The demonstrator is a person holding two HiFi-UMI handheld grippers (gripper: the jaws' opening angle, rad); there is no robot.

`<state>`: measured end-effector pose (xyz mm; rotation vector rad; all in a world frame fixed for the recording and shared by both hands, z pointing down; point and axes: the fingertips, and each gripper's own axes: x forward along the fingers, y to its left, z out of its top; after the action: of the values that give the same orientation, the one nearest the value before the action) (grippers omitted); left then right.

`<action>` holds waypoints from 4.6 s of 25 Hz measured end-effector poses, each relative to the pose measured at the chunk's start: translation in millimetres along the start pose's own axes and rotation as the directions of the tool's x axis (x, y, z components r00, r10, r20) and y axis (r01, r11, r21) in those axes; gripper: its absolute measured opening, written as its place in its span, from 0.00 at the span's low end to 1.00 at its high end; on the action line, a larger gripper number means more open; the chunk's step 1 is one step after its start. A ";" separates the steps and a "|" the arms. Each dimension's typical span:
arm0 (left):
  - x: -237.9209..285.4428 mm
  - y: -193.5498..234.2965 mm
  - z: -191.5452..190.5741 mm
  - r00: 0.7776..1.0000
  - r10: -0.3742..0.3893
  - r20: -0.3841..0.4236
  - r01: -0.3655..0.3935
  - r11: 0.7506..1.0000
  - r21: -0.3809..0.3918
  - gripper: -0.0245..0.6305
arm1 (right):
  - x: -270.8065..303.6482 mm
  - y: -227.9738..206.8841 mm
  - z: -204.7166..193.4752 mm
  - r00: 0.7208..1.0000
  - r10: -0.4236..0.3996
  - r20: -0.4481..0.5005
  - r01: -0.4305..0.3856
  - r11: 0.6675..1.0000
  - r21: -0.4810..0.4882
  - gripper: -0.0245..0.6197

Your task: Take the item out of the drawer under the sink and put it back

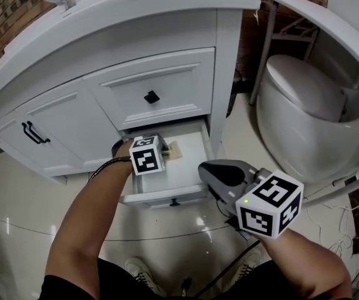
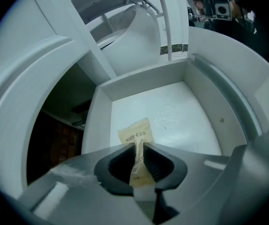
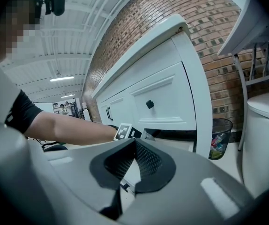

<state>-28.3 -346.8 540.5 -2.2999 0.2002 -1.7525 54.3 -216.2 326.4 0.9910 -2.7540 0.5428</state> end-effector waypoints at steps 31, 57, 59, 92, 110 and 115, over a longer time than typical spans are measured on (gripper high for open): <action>-275.4 -62.0 63.0 0.666 0.509 0.546 -0.141 0.804 -0.577 0.05 | -14.2 18.6 9.4 0.999 -0.029 0.032 0.031 0.996 -0.084 0.05; -244.2 -123.3 32.3 0.695 0.478 0.537 -0.041 0.772 -0.634 0.05 | -3.0 31.1 -0.5 1.000 -0.012 -0.008 0.011 0.992 -0.125 0.05; -243.3 -122.1 32.1 0.689 0.481 0.542 -0.039 0.771 -0.636 0.05 | -3.2 30.4 -0.6 1.000 -0.012 -0.006 0.011 0.992 -0.122 0.05; -233.8 -66.9 25.9 0.748 0.525 0.407 -0.210 0.768 -0.605 0.05 | -9.0 31.6 9.4 1.000 -0.005 0.015 0.007 0.992 -0.126 0.05; -42.9 1.0 22.1 0.984 0.137 0.110 -0.123 0.984 -0.129 0.06 | -4.0 7.1 4.1 1.000 -0.012 -0.023 0.010 0.997 -0.081 0.05; -23.0 -5.3 20.5 0.993 0.086 0.079 -0.081 0.995 -0.062 0.06 | -0.8 7.8 0.0 0.999 0.006 -0.043 -0.010 0.997 -0.079 0.05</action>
<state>-15.1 -333.7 515.5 -2.3625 0.3322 -1.6293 49.9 -210.1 324.0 0.9402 -2.7204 0.4469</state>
